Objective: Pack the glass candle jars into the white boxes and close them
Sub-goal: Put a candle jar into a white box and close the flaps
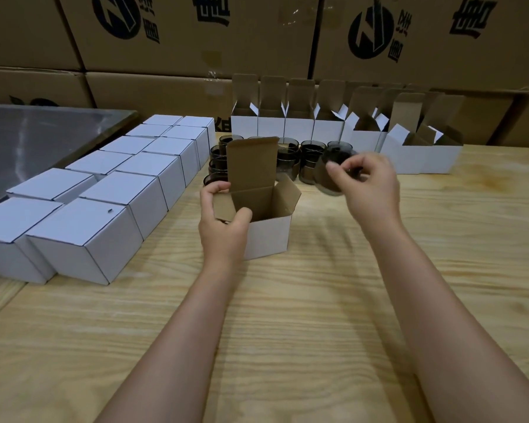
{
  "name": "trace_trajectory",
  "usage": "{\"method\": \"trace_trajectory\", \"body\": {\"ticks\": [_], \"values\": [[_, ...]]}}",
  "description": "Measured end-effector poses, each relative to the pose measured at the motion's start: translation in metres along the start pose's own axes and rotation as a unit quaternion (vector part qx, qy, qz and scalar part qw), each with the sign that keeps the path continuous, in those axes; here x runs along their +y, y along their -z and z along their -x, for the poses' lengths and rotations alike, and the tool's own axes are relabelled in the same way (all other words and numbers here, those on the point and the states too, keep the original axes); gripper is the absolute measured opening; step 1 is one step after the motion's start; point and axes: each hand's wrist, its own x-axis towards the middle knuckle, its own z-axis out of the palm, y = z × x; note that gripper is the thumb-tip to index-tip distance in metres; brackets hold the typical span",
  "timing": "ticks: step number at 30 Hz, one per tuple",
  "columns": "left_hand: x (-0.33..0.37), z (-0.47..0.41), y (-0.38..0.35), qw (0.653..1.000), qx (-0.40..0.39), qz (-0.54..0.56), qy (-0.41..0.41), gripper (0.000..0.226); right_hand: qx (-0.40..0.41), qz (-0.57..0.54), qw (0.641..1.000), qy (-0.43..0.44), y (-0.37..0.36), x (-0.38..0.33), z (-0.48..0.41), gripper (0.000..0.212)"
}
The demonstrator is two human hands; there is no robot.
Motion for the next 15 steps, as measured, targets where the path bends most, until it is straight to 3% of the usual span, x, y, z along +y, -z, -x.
{"method": "trace_trajectory", "body": {"ticks": [4, 7, 10, 15], "values": [[-0.002, 0.0, -0.001, 0.999, -0.041, -0.029, 0.001, 0.041, -0.016, -0.069, 0.996, 0.055, 0.015, -0.044, 0.006, 0.019], [-0.004, 0.0, -0.003, 0.997, -0.059, -0.039, -0.004, 0.041, -0.083, -0.085, 0.989, 0.084, 0.013, -0.068, 0.016, 0.022], [-0.006, -0.002, -0.003, 0.997, -0.069, -0.013, -0.015, 0.037, -0.137, -0.035, 0.986, 0.09, 0.001, -0.073, 0.025, 0.026], [-0.008, -0.002, -0.003, 0.995, -0.097, 0.026, -0.011, 0.032, -0.127, 0.113, 0.977, 0.131, -0.022, -0.055, 0.035, 0.029]]}}
